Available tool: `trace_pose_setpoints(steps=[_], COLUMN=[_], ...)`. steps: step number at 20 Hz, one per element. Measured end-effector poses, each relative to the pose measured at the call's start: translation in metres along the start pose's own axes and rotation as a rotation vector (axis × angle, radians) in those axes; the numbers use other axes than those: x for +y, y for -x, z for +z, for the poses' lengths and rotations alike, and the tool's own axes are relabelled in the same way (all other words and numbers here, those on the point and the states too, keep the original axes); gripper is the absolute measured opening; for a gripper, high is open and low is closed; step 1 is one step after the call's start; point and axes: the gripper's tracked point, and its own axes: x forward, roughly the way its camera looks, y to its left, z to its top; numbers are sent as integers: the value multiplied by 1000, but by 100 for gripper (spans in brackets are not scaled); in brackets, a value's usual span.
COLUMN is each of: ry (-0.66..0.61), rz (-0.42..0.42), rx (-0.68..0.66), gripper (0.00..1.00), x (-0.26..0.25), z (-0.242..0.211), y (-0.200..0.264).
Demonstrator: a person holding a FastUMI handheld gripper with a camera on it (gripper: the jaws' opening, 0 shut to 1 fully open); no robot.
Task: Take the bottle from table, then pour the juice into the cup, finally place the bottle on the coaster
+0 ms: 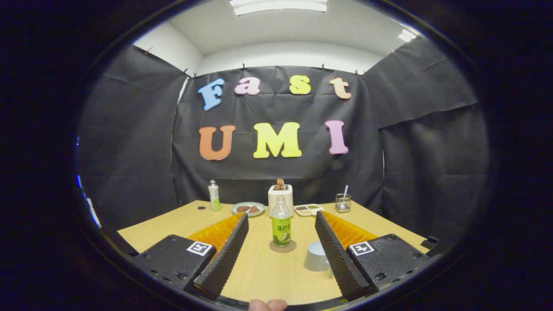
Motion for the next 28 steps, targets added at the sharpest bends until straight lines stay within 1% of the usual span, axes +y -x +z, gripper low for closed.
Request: trace_pose_setpoints(steps=[5,11,28], ry=[29,33,42], rz=[-1,15,5], rx=[2,-2,-11], gripper=[99,100,100], x=[-1,-1,-13], z=[-2,1,6], y=[2,-3,-5])
